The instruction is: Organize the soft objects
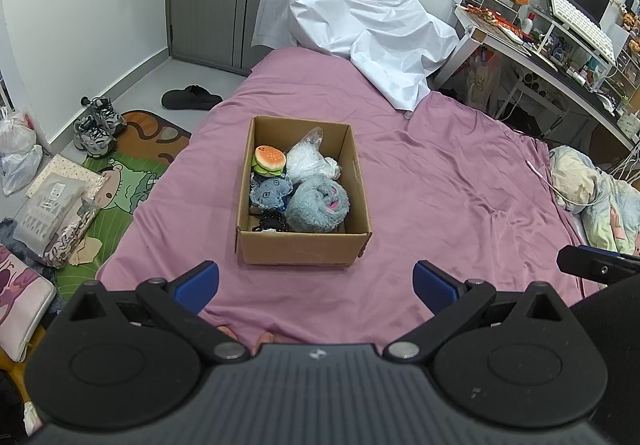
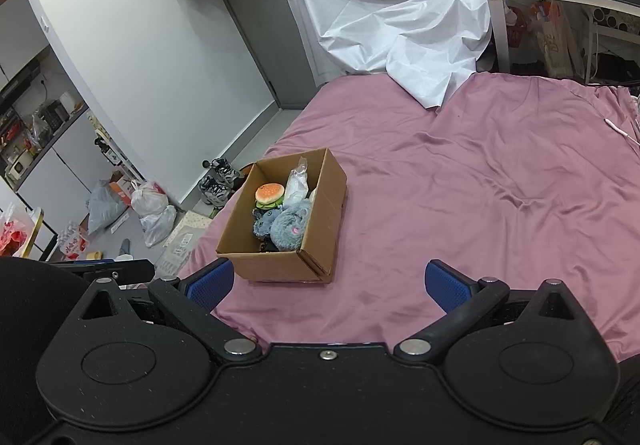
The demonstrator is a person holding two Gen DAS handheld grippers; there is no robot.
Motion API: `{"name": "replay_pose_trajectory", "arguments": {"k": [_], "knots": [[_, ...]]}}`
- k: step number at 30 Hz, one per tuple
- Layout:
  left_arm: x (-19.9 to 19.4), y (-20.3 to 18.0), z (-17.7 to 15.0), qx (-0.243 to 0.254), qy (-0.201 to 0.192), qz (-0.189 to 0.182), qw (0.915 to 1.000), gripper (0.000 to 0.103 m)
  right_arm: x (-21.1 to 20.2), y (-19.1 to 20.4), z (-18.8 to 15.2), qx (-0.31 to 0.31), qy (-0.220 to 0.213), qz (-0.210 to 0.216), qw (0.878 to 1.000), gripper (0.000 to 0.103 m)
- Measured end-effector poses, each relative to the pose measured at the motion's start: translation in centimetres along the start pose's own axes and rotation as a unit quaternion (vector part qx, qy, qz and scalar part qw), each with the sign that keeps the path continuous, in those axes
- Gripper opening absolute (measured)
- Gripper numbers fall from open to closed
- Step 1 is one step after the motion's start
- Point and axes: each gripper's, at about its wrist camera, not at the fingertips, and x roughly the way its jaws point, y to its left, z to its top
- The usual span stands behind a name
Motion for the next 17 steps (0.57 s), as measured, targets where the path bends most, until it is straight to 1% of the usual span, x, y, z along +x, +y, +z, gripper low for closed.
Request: {"name": "replay_pose_trajectory", "arguments": {"k": [13,17], "knots": [[-0.03,-0.31,-0.15,0.003,-0.001,0.003,1.0000,0.102,0.05,-0.09,0.02,0.002,0.000,0.001,1.000,0.103],[0.35,-0.21,0.15,0.004,0.003,-0.002,1.0000,0.102,0.25,-0.02,-0.19,0.000,0.003,0.000,1.000,0.103]]}}
